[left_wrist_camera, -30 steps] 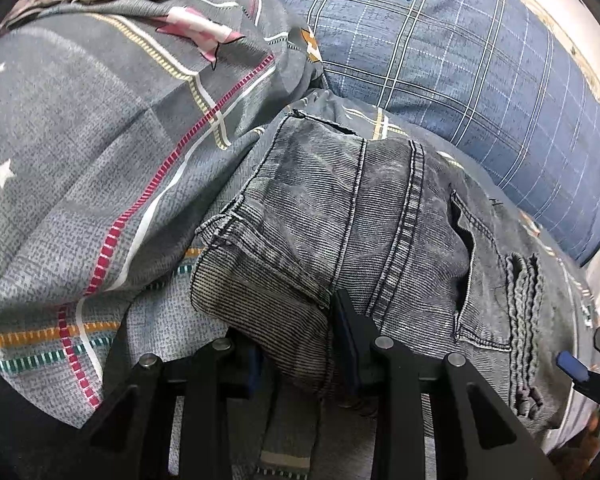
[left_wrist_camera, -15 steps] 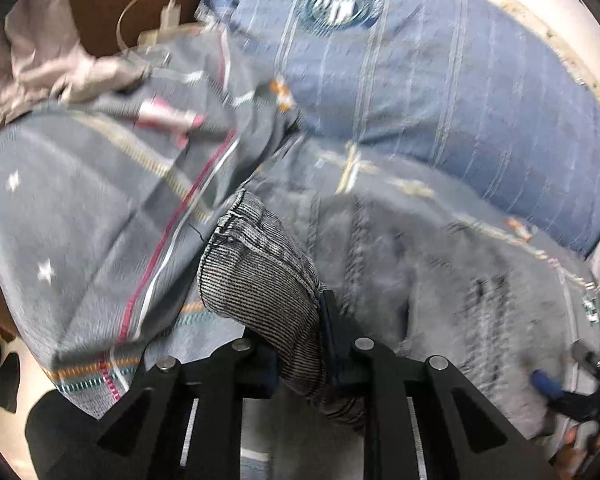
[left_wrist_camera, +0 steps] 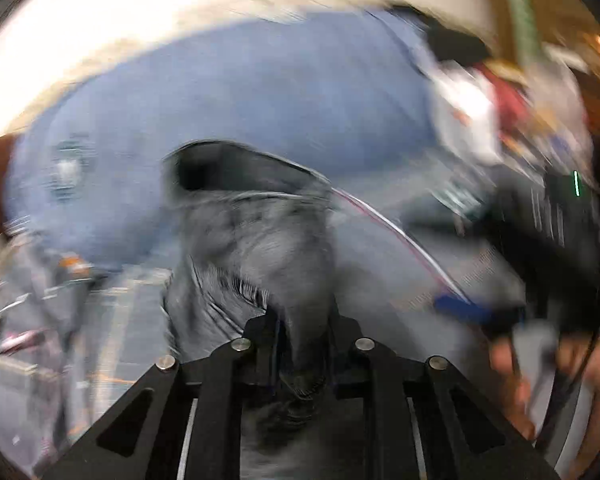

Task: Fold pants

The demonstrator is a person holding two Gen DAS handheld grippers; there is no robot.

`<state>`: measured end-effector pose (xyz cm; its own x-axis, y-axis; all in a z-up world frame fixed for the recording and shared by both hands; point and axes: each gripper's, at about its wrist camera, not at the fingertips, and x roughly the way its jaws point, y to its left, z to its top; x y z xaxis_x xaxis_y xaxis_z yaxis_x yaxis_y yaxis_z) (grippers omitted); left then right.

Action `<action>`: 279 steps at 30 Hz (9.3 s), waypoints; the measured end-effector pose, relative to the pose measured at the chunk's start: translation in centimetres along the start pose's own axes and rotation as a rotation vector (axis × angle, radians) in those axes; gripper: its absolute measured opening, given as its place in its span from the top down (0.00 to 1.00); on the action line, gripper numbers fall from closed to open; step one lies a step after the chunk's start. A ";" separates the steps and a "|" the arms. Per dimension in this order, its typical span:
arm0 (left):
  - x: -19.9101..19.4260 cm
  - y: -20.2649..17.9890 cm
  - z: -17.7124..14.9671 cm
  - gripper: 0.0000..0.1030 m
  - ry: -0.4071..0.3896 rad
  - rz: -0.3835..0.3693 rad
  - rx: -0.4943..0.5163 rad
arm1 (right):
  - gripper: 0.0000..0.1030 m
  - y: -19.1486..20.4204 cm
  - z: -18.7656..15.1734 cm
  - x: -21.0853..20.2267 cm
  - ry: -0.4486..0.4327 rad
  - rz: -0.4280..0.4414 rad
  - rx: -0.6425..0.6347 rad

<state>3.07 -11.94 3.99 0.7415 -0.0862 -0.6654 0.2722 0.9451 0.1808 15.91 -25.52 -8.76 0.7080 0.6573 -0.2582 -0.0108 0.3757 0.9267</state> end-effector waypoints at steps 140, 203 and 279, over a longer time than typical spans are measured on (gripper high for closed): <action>4.4 11.6 -8.2 0.01 0.212 0.074 -0.297 | 1.00 1.2 -0.4 10.7 0.424 -0.330 -0.249; 4.6 12.9 -10.9 0.00 0.146 -0.036 -0.345 | 0.21 13.1 -5.1 19.0 0.420 -0.678 -1.074; 1.0 17.8 -9.3 0.00 0.184 0.075 -0.531 | 0.00 5.1 -3.5 -2.7 0.153 -0.367 -0.583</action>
<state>2.95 7.72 -0.26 0.6146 -0.0015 -0.7888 -0.1580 0.9795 -0.1250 11.45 -23.06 -4.26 0.6313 0.4892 -0.6017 -0.1973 0.8517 0.4854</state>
